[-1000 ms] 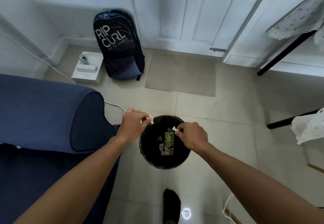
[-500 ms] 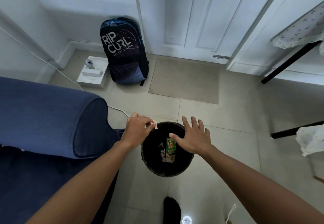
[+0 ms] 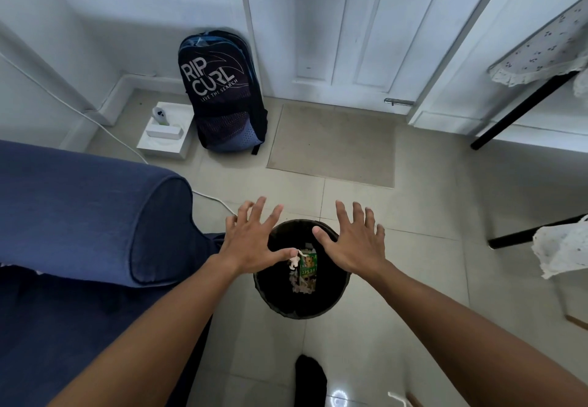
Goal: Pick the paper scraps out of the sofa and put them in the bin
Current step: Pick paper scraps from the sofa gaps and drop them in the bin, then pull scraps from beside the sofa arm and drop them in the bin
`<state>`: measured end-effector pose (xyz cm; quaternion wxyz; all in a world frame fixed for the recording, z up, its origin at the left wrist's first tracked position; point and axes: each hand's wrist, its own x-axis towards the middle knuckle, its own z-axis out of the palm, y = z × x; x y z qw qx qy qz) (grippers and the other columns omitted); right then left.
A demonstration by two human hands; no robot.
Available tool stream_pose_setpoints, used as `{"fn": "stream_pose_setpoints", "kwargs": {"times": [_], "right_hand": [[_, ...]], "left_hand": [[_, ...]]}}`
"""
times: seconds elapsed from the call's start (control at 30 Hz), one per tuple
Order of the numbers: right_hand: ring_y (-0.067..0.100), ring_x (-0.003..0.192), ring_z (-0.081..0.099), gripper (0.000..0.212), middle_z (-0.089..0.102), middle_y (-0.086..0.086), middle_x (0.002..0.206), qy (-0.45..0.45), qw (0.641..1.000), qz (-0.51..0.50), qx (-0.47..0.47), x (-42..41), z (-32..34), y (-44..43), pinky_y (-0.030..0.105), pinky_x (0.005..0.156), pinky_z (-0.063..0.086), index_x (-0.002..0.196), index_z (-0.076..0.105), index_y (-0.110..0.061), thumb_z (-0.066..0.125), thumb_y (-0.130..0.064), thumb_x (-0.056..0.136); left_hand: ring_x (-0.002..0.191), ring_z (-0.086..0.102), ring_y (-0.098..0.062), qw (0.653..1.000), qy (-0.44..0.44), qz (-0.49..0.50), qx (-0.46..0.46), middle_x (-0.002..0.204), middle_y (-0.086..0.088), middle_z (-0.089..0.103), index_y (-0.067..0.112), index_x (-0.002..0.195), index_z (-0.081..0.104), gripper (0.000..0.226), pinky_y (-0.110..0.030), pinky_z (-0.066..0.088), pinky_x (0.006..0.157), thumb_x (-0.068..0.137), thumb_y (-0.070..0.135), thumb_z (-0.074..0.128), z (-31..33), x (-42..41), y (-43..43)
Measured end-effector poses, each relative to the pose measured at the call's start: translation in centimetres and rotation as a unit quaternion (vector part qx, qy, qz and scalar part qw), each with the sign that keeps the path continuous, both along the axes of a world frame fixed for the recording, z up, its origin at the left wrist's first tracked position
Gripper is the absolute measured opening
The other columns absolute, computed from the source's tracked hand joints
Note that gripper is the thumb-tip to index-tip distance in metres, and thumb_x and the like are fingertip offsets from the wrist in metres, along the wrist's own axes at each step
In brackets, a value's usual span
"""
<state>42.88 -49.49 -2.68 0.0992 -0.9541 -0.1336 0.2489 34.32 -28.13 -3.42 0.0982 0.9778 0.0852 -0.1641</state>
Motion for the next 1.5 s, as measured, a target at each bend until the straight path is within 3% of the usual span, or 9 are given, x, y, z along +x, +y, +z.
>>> {"fn": "stream_pose_setpoints", "kwargs": {"times": [0.1, 0.2, 0.6, 0.93, 1.2, 1.5], "right_hand": [[0.032, 0.152, -0.009, 0.089, -0.002, 0.007, 0.166, -0.005, 1.0, -0.005, 0.002, 0.2, 0.3, -0.1, 0.057, 0.119, 0.003, 0.157, 0.002, -0.035, 0.024, -0.082, 0.085], [0.031, 0.152, -0.01, 0.091, -0.003, 0.006, 0.167, -0.01, 1.0, -0.007, 0.005, 0.5, 0.7, 0.0, 0.057, 0.119, 0.002, 0.157, 0.001, -0.035, 0.022, -0.084, 0.083], [0.032, 0.152, -0.009, 0.091, -0.003, 0.006, 0.167, -0.049, 0.998, 0.021, 0.026, 1.6, 6.2, 2.5, 0.059, 0.119, 0.001, 0.156, 0.002, -0.036, 0.022, -0.086, 0.082], [0.034, 0.151, -0.002, 0.095, 0.006, 0.011, 0.165, -0.145, 0.98, 0.089, 0.102, 2.5, 22.1, 13.8, 0.061, 0.118, 0.005, 0.156, 0.006, -0.033, 0.023, -0.087, 0.08], [0.034, 0.151, -0.003, 0.097, 0.003, 0.007, 0.166, -0.208, 0.953, 0.163, 0.147, 0.8, 36.5, 23.5, 0.06, 0.118, 0.004, 0.156, 0.004, -0.035, 0.018, -0.09, 0.077], [0.032, 0.152, -0.006, 0.095, 0.0, 0.006, 0.167, -0.261, 0.91, 0.258, 0.195, -4.3, 49.4, 33.0, 0.06, 0.119, 0.002, 0.156, 0.001, -0.035, 0.014, -0.088, 0.079]], "left_hand": [[0.147, -0.023, -0.032, 1.0, -0.014, -0.005, 0.021, 0.164, -0.006, -0.017, 0.04, 0.154, -0.005, 0.103, -0.061, -0.001, 0.115, 0.072, 0.095, 0.022, 0.4, 0.2, 0.0], [0.145, -0.03, -0.03, 0.999, -0.032, -0.001, 0.03, 0.163, -0.006, -0.02, 0.039, 0.154, -0.008, 0.1, -0.063, -0.012, 0.114, 0.074, 0.094, 0.016, 1.1, 0.5, 0.3], [0.143, -0.034, -0.028, 0.995, -0.067, 0.021, 0.067, 0.163, -0.005, -0.022, 0.037, 0.154, -0.01, 0.095, -0.063, -0.016, 0.113, 0.078, 0.091, 0.009, 7.5, 0.4, 3.0], [0.14, -0.04, -0.024, 0.982, -0.1, 0.094, 0.127, 0.162, -0.002, -0.023, 0.041, 0.153, -0.011, 0.088, -0.061, -0.018, 0.113, 0.08, 0.087, 0.006, 24.6, -3.7, 13.0], [0.139, -0.04, -0.025, 0.956, -0.158, 0.168, 0.183, 0.161, 0.0, -0.027, 0.041, 0.152, -0.013, 0.089, -0.06, -0.021, 0.112, 0.078, 0.088, 0.004, 40.1, -9.1, 20.3], [0.14, -0.039, -0.027, 0.917, -0.178, 0.242, 0.26, 0.161, 0.0, -0.026, 0.041, 0.151, -0.016, 0.087, -0.063, -0.016, 0.113, 0.08, 0.088, 0.004, 52.2, -18.5, 25.9]]}}
